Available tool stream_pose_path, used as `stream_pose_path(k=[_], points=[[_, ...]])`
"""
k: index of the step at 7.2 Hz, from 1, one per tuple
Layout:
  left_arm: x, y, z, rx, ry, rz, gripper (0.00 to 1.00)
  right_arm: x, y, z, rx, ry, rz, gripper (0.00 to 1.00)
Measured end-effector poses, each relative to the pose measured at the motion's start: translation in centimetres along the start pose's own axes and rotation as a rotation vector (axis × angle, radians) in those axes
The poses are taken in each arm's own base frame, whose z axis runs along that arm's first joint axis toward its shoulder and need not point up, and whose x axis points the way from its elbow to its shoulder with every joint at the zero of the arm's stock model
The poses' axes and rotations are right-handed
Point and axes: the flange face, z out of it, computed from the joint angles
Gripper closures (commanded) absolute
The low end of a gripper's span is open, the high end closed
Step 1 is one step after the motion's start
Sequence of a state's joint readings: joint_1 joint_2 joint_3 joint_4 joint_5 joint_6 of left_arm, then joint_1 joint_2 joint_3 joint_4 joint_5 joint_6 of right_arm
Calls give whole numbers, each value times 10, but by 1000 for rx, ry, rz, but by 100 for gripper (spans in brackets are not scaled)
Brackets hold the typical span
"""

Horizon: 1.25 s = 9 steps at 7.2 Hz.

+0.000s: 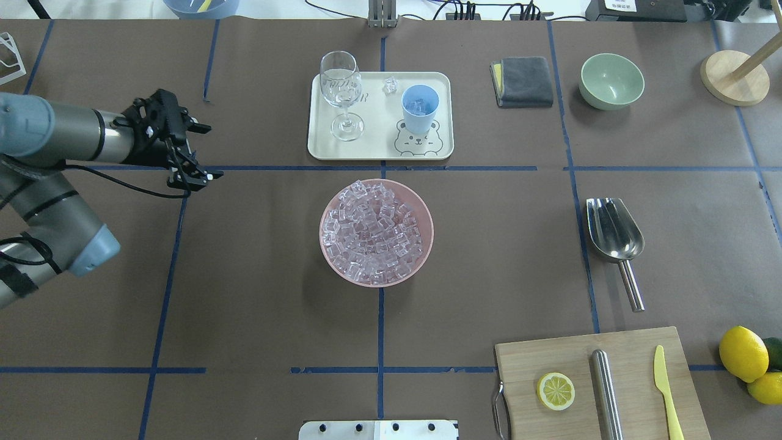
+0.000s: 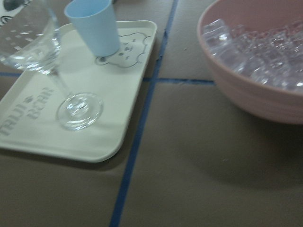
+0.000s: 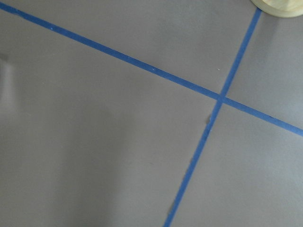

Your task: Put ice in cup with scoop

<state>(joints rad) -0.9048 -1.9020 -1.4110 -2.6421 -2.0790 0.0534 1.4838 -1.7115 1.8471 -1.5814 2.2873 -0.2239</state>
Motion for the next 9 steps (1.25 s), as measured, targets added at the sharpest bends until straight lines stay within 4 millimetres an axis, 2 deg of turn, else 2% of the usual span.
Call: stream_pose_path(k=[1,2,4,5,6,7,9], points=[[-42,15,-31,-82,-2,-86,0,21,28,-3,6,-2,31,0],[-82,38,-75,-159,-8,-204,0,31,43,-5,9,-2,60,0],[-152,95,-174,-281,-102,-472,0,36,49,-7,12,0,100,0],[-178,120,-215,-329,-152,-595,0,36,49,-7,14,1,113,0],[-191,145,-248,-368,-186,-686,0,36,49,-7,15,1,120,0],[-191,180,-269,-404,-200,-744,0,36,49,-8,16,1,122,0],[-170,247,-291,-466,-201,-843,0,36,49,-7,16,-1,124,0]])
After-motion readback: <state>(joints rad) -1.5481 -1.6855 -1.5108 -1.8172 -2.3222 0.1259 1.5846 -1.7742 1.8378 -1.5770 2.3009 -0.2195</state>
